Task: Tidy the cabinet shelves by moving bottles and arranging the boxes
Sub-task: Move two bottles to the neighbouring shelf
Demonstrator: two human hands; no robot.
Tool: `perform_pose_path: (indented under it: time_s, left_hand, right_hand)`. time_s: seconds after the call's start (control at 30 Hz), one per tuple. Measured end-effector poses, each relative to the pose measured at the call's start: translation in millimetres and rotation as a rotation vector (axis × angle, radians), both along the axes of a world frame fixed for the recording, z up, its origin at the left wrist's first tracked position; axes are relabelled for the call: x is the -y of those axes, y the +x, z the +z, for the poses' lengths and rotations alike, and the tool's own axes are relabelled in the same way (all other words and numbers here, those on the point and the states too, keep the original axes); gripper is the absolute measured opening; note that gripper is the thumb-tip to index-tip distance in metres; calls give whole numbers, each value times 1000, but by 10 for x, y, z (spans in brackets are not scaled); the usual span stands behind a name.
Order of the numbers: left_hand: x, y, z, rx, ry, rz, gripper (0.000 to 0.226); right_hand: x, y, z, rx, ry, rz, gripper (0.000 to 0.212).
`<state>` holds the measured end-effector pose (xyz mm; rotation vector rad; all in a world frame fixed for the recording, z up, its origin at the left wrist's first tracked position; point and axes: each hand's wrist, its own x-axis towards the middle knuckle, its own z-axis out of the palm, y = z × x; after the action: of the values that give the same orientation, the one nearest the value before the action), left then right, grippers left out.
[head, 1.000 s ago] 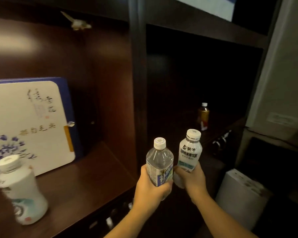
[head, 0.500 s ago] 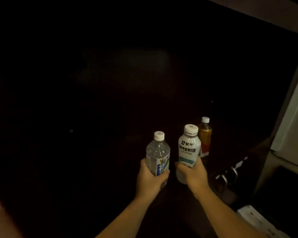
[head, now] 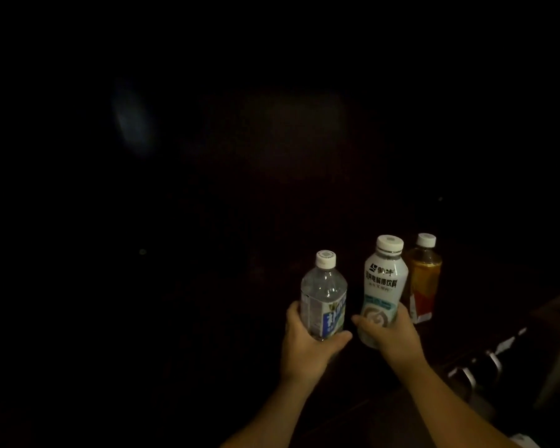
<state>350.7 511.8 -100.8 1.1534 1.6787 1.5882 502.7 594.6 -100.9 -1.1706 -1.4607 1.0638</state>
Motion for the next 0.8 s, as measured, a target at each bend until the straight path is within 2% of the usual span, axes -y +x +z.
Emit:
perform_pose_path:
  time_s: [0.1, 0.23, 0.33, 0.53, 0.67, 0.8]
  left_hand:
    - [262, -37, -7, 6, -9, -35, 104]
    - [799, -51, 14, 35, -51, 0, 95]
    - [1390, -51, 145, 45, -37, -64, 88]
    - [2997, -565, 531, -9, 106, -79, 74]
    - [4094, -1325, 689, -46, 150, 42, 64]
    - [5033, -2110, 752, -68, 131, 199, 67]
  right_hand:
    - [223, 92, 15, -5, -1, -75, 49]
    - [783, 115, 76, 53, -43, -237, 77]
    - [1465, -20, 228, 25, -35, -286, 69]
    - [3161, -750, 602, -78, -11, -151, 58]
    - [4168, -1536, 744, -130, 41, -5, 51]
    - [4863, -2336, 776, -98, 46, 115, 53]
